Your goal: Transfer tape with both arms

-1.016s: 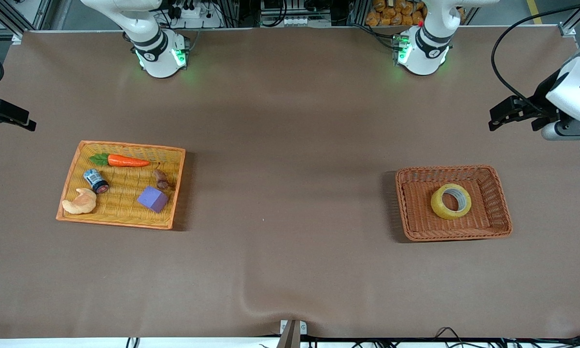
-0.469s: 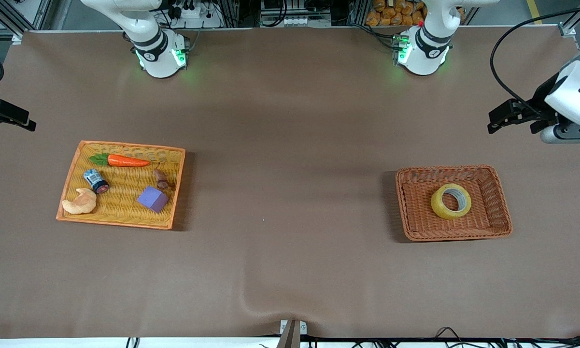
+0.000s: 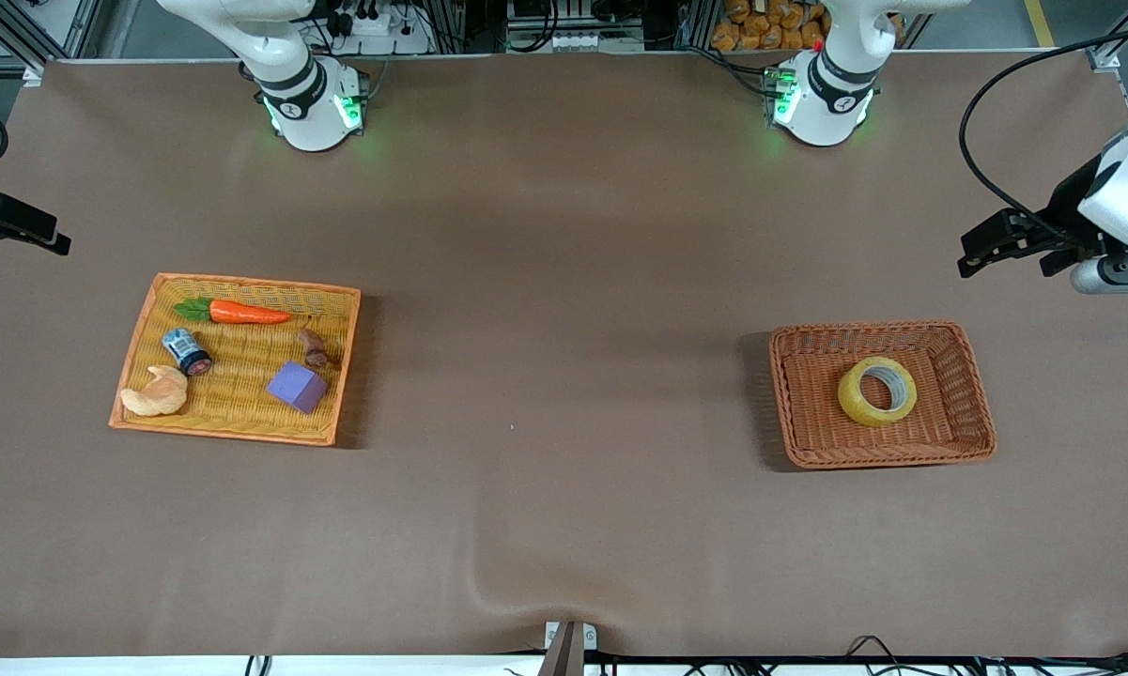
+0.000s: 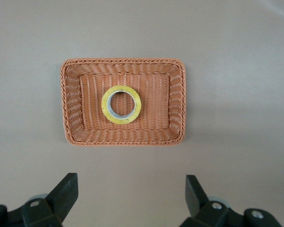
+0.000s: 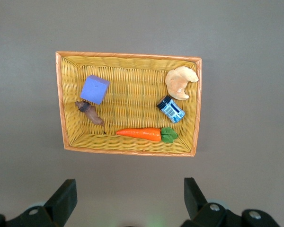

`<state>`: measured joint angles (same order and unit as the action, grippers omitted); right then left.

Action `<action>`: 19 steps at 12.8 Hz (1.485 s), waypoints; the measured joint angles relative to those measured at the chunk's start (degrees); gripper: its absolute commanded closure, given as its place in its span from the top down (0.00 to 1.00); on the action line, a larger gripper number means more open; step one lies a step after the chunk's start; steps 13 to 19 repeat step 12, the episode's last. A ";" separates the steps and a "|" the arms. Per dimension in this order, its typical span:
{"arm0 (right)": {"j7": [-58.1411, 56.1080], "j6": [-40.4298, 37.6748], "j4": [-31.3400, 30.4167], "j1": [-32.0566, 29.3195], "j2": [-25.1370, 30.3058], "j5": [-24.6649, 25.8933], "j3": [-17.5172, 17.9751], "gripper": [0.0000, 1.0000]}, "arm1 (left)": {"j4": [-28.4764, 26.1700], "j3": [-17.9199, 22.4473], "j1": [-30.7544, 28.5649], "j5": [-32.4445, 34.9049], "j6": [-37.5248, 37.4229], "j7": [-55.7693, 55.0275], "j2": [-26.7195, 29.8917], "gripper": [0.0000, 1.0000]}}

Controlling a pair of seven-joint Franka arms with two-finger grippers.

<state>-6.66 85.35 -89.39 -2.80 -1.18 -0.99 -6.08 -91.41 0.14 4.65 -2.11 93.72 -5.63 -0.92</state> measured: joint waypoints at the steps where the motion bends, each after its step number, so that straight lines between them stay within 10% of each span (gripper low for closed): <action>1: 0.00 0.00 0.00 0.00 -0.03 0.00 0.00 1.00 | 0.00 -0.49 0.12 0.00 -0.13 0.01 -0.06 1.00; 19: 0.00 0.01 0.00 0.00 -0.09 0.00 0.00 1.00 | 0.00 -2.55 -0.13 1.14 -0.47 2.01 -0.41 1.00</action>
